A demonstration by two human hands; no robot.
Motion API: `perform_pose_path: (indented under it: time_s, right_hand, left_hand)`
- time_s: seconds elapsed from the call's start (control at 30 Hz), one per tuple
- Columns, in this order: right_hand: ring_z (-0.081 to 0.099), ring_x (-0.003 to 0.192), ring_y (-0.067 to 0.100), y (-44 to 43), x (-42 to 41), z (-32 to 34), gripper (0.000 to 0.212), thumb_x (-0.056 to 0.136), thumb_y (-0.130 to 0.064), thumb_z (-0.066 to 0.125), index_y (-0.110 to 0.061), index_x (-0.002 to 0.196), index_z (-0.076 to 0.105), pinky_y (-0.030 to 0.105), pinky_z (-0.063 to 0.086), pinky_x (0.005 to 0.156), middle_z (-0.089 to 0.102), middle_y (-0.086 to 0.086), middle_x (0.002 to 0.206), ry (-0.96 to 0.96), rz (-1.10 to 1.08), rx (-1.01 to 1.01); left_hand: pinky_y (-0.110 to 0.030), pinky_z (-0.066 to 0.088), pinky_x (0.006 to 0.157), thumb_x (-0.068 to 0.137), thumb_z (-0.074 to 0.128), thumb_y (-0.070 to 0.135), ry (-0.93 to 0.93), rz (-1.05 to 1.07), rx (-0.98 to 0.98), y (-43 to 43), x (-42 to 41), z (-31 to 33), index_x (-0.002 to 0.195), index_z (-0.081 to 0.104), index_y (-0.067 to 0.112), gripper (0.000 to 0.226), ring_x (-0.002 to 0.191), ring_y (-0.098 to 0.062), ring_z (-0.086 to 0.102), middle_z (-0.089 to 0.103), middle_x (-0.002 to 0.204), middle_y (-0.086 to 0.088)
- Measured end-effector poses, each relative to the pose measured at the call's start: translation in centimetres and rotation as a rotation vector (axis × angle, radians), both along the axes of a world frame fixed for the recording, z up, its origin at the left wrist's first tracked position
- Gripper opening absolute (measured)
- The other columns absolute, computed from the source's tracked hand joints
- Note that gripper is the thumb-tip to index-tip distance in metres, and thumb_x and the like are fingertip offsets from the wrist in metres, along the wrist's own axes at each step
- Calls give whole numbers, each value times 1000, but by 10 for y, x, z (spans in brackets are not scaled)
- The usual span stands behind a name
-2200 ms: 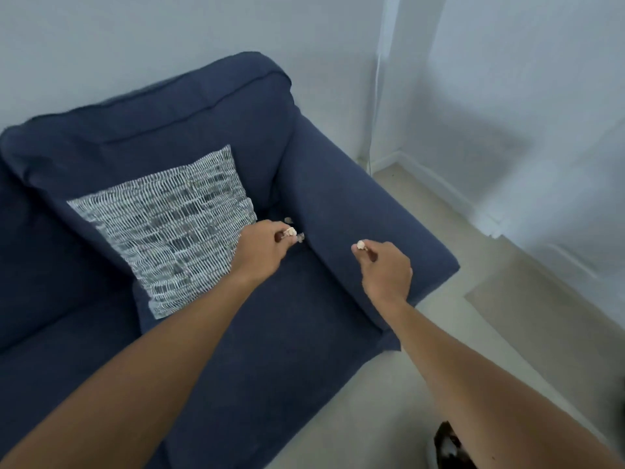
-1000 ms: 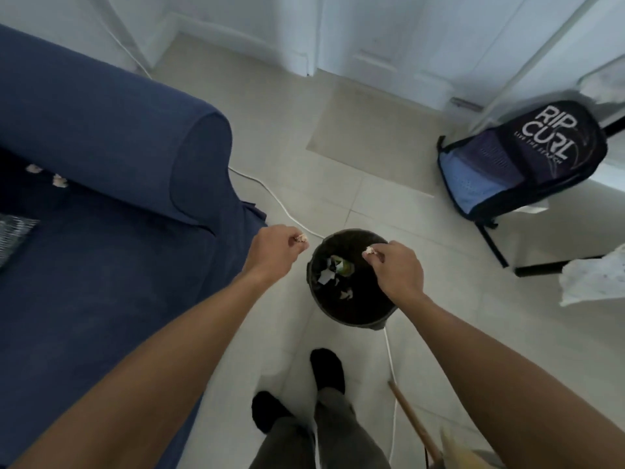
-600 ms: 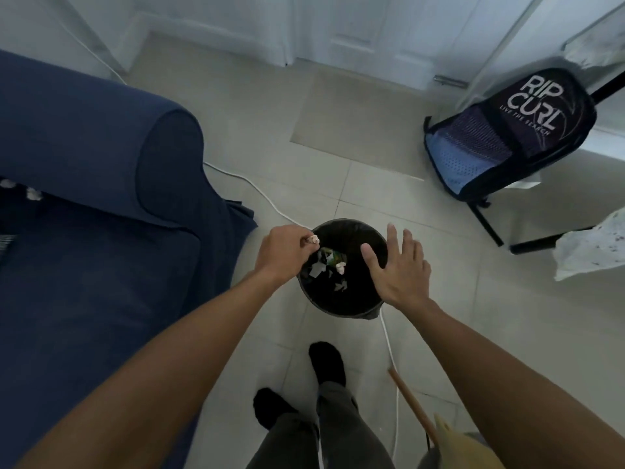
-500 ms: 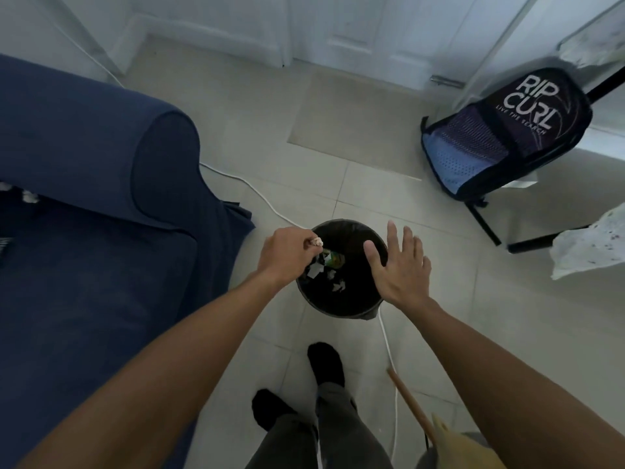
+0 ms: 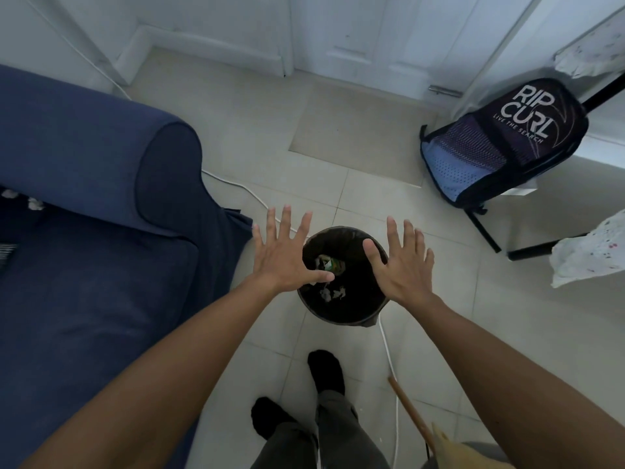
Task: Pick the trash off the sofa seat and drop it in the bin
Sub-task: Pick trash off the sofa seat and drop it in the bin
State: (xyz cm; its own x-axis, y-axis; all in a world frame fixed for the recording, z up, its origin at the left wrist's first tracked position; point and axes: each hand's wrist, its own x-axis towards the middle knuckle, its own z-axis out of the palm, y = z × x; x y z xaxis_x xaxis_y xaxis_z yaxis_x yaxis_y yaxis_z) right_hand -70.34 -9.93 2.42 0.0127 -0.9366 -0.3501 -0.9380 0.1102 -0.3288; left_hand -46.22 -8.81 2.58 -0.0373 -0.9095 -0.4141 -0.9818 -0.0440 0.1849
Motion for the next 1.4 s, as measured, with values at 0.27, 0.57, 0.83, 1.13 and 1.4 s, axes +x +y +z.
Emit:
perform_pose_path:
  time_s: [0.27, 0.57, 0.83, 1.13, 1.4]
  right_hand:
    - [-7, 153, 28, -12, 26, 16, 94, 81, -90, 2, -37, 158, 3, 59, -1, 119, -2, 5, 169, 12, 96, -28]
    - [-5, 153, 27, -41, 127, 72, 90, 83, -89, 6, -38, 158, 7, 59, 0, 119, 1, 5, 169, 19, 375, -137]
    - [5, 152, 32, -46, 275, 134, 90, 84, -85, 1, -34, 158, 11, 61, 9, 118, 9, 8, 168, 51, 657, -271]
    - [3, 153, 30, -5, 447, 175, 86, 87, -86, 6, -37, 157, 9, 61, 8, 118, 9, 7, 168, -48, 942, -386]
    - [-2, 153, 28, 52, 533, 181, 91, 83, -86, 2, -35, 159, 7, 59, 6, 120, 6, 6, 168, -90, 1166, -381]
  left_hand:
    - [-63, -12, 113, 62, 24, 100, 19, 120, -78, 7, 43, 20, 153, -13, 38, 116, 145, -34, -28, -20, 163, -8]
    - [-59, -15, 114, 72, 9, 95, -38, 321, -187, 33, 142, 77, 153, -11, 39, 101, 144, -27, -33, -23, 163, -4]
    - [-60, -10, 116, 75, 10, 94, -126, 578, -285, 98, 265, 135, 155, -6, 39, 98, 146, -28, -29, -16, 165, -5]
    - [-59, -13, 115, 74, 9, 93, -218, 879, -282, 226, 382, 173, 154, -9, 38, 98, 144, -28, -33, -19, 164, -5]
    - [-57, -13, 117, 77, 15, 91, -245, 1032, -309, 315, 426, 174, 154, -9, 40, 95, 143, -27, -35, -20, 164, -3]
